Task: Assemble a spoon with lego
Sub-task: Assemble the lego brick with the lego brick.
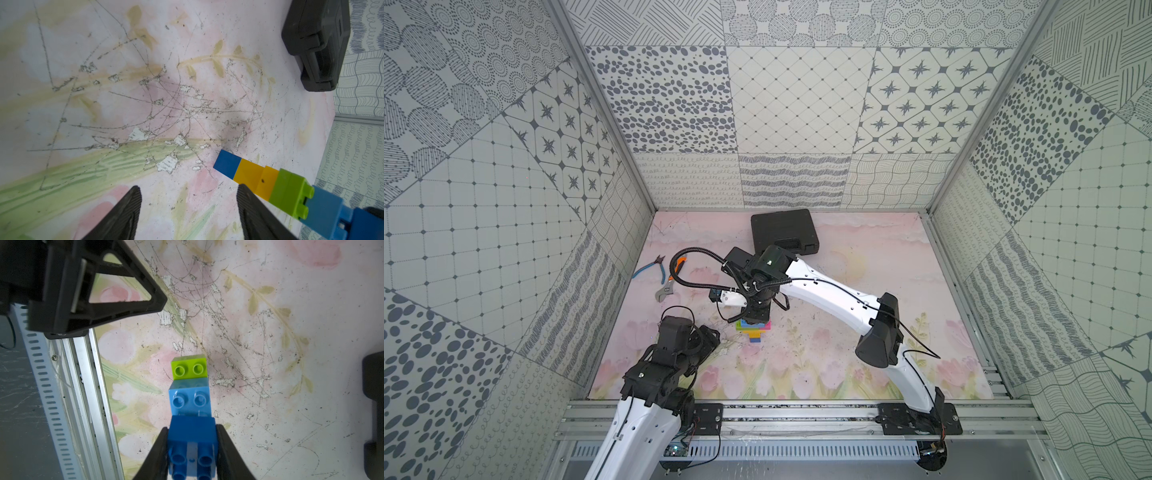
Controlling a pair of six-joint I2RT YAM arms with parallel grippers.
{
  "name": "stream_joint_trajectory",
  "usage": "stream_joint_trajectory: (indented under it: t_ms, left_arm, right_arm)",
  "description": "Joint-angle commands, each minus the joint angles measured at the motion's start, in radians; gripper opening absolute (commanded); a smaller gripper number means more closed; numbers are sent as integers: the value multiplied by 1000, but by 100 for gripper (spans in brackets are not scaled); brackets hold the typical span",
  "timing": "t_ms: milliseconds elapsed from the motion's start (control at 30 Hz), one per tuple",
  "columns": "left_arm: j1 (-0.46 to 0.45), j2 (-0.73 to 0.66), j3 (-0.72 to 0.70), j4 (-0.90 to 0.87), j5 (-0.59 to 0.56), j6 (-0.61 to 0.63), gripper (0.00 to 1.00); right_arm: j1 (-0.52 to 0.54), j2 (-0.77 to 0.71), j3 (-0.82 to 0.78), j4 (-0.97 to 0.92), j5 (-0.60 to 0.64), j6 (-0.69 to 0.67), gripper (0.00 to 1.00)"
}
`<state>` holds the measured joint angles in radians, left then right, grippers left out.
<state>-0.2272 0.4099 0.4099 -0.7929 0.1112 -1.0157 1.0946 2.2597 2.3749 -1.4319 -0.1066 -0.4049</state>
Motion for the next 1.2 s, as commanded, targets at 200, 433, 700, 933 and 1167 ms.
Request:
stream_joint_trajectory:
  t_ms: [200,433,700,933,1167]
  left_arm:
    - [3,-48,-7,-65,-40,-59,73]
    - [4,-63,-1,-68,-40,-65,73]
    - [4,-66,2,-67,-38,-59,73]
    - [4,-66,7,-62,-34,-54,73]
    - [4,-65,10,-52,-28,-46,73]
  right_arm:
    - [14,33,-15,-3,9,-18,0]
    - [22,47,-37,-7,46,-25,0]
    - [24,59,-36,-11,67,-44,0]
    - [28,66,-39,-25,84,-67,0]
    - [28,64,-36,-33,90,-119,2]
